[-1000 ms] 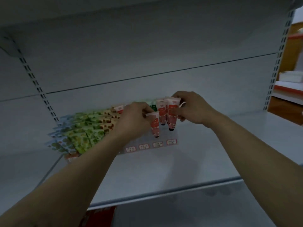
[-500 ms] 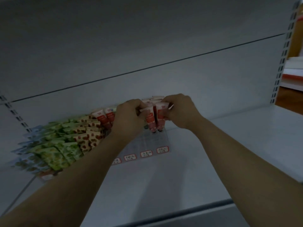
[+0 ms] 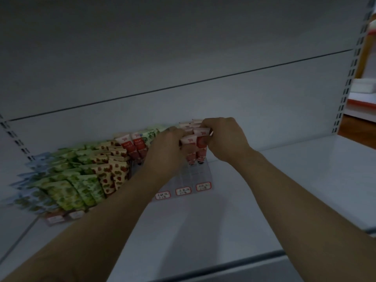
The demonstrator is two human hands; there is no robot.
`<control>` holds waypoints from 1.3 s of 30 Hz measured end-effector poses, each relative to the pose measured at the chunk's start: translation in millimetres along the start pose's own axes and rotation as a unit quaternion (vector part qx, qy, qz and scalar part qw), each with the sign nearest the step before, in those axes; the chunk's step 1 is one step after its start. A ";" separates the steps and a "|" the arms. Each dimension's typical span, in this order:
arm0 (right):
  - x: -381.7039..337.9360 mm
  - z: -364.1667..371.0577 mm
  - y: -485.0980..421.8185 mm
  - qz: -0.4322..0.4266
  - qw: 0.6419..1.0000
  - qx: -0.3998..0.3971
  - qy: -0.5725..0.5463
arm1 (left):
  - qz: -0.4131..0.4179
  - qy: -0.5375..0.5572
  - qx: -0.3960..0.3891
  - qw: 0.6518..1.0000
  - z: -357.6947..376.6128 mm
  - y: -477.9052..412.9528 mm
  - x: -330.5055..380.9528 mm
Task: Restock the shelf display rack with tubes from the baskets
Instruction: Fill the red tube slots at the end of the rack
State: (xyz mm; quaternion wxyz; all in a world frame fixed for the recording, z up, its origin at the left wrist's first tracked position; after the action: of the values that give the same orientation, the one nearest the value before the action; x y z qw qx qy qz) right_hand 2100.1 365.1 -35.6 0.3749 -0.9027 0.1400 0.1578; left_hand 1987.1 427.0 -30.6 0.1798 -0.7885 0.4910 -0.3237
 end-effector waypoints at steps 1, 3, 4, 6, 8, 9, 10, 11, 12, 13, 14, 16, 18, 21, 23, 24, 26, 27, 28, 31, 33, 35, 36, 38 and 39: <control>-2.1 0.3 -0.6 0.000 1.000 0.000 0.009 | -0.019 0.024 0.009 0.999 -1.8 -1.0 -4.8; -6.3 0.8 -3.2 -0.002 1.000 0.003 0.022 | -0.035 0.046 0.020 0.998 -1.9 -4.1 -12.2; -7.6 1.3 -4.6 -0.001 1.000 0.004 0.027 | -0.031 0.043 0.019 0.998 -0.3 -5.4 -12.9; -9.0 3.0 -8.0 -0.001 0.999 0.005 0.037 | -0.024 0.032 0.019 0.999 1.6 -8.3 -12.6; -10.2 4.6 -9.7 -0.008 0.999 0.009 0.038 | -0.023 0.028 0.024 0.999 1.8 -11.3 -13.6; -10.8 4.8 -10.2 -0.015 0.999 0.013 0.034 | -0.023 0.031 0.028 0.999 0.9 -12.7 -14.1; -11.1 5.4 -10.5 -0.020 0.999 0.017 0.032 | -0.022 0.032 0.030 0.999 -0.1 -14.1 -14.4; -11.2 6.5 -10.8 -0.022 0.999 0.022 0.035 | -0.021 0.027 0.031 0.999 -0.7 -15.9 -14.5; -11.8 7.0 -10.6 -0.022 0.999 0.029 0.038 | -0.019 0.017 0.028 0.999 -1.2 -17.6 -14.9; -12.0 8.2 -10.0 -0.023 0.998 0.037 0.042 | -0.022 0.006 0.023 0.999 -1.4 -18.7 -15.5; -12.3 9.1 -8.7 -0.021 0.998 0.043 0.044 | -0.026 -0.003 0.016 1.000 -1.4 -19.4 -15.8; -10.0 12.6 -5.5 -0.010 0.998 0.042 0.050 | -0.027 -0.008 0.003 1.000 -0.5 -21.1 -16.4; -6.6 15.6 -1.4 0.002 0.998 0.044 0.047 | -0.025 -0.005 0.001 1.000 -0.6 -21.6 -17.6; -3.3 14.9 0.0 0.021 0.998 0.044 0.042 | -0.031 -0.001 0.014 0.999 1.4 -20.3 -20.4; -2.5 13.4 -1.3 0.027 0.998 0.033 0.047 | -0.038 0.022 0.032 0.999 1.9 -17.1 -22.4; -2.9 12.4 -2.7 0.027 0.998 0.025 0.052 | -0.045 0.040 0.037 0.997 1.8 -15.1 -24.8; -3.0 12.2 -5.2 0.034 0.998 0.010 0.053 | -0.057 0.075 0.035 0.995 2.1 -11.1 -30.2; -3.1 11.6 -6.1 0.039 0.998 0.005 0.051 | -0.058 0.078 0.029 0.995 2.5 -10.0 -31.6; -2.9 10.9 -6.5 0.043 0.998 0.003 0.049 | -0.056 0.071 0.020 0.996 3.2 -8.6 -31.8; -3.8 7.5 -7.2 0.048 0.998 -0.003 0.033 | -0.038 0.042 0.001 0.998 5.8 -6.7 -25.1; -5.7 7.9 -8.2 0.045 0.998 -0.010 0.031 | -0.024 0.019 0.004 1.000 7.1 -9.6 -18.0; -7.0 8.7 -8.9 0.038 0.999 -0.012 0.034 | -0.024 -0.001 0.000 1.000 10.6 -13.9 -12.1; -6.7 8.8 -8.9 0.039 0.999 -0.012 0.036 | -0.029 -0.013 -0.009 0.999 12.9 -15.3 -11.2; -5.3 9.9 -7.1 0.045 0.998 -0.011 0.034 | -0.036 -0.004 -0.012 0.999 13.8 -14.0 -12.2; -4.8 10.3 -5.4 0.047 0.998 -0.007 0.028 | -0.038 0.017 -0.008 0.999 12.0 -12.1 -12.7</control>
State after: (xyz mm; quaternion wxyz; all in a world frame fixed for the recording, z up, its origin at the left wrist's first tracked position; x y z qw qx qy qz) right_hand 2095.9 376.9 -37.2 0.3567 -0.9017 0.1919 0.1513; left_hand 1999.3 443.4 -36.3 0.1526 -0.8026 0.4664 -0.3392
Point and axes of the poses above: each hand's wrist, its own y-axis away from the middle knuckle, its own z-axis out of the palm, x = y × z, the point moved 8 cm from there along -y, towards the middle knuckle, and after that the axes turned 4 degrees about y, right-handed, at the moved point
